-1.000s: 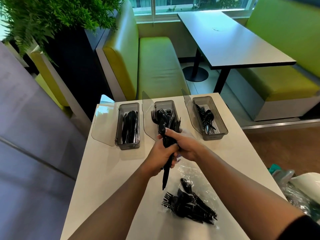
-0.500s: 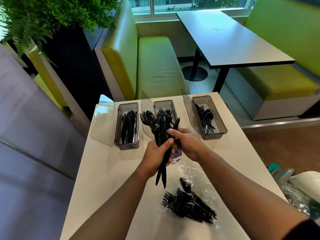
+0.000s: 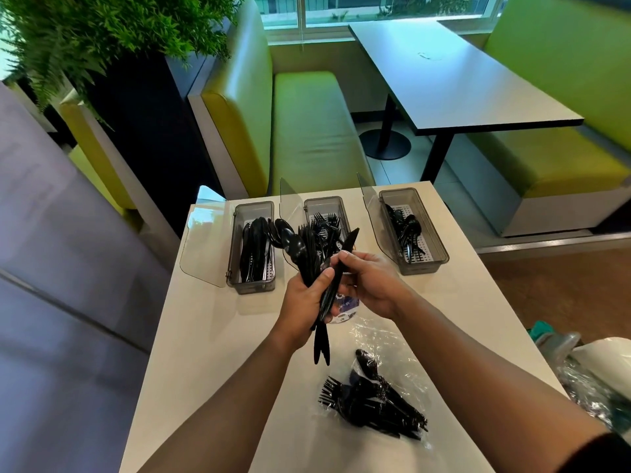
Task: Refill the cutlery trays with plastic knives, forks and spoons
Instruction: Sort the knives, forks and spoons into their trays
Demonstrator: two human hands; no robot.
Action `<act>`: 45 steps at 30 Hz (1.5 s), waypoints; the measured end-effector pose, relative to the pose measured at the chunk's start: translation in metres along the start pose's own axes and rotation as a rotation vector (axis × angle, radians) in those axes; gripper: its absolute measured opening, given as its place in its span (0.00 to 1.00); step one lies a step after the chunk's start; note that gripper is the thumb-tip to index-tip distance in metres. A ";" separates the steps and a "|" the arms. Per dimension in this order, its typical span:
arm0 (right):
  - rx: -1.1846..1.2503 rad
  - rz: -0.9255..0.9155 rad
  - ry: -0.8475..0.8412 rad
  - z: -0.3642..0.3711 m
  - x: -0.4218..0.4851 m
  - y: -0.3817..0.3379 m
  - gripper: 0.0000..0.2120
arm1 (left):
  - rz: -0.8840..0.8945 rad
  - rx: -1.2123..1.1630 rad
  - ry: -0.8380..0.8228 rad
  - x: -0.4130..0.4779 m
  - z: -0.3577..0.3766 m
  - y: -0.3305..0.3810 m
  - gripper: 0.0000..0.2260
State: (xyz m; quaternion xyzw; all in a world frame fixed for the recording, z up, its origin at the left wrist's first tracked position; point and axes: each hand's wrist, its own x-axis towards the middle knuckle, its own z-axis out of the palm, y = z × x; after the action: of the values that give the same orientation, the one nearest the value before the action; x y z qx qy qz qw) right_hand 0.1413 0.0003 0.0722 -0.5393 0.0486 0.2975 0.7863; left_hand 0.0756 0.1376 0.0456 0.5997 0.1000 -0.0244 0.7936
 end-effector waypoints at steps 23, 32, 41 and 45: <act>-0.406 0.064 -0.122 0.052 0.000 0.014 0.09 | -0.066 0.012 0.113 -0.027 -0.048 0.010 0.07; -0.351 -0.085 0.061 0.093 0.030 0.013 0.09 | -0.033 0.005 0.228 -0.047 -0.089 0.016 0.07; -0.262 -0.041 0.048 0.161 0.055 0.020 0.12 | -0.043 -0.036 0.296 -0.053 -0.134 0.020 0.09; -0.151 -0.059 0.141 0.178 0.085 0.004 0.14 | -0.103 -0.042 0.294 -0.054 -0.147 0.017 0.10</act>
State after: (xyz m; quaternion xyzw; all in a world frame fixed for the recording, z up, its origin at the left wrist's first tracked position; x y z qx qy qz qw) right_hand 0.1654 0.1925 0.1084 -0.6176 0.0654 0.2386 0.7466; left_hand 0.0067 0.2780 0.0332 0.5741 0.2464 0.0250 0.7805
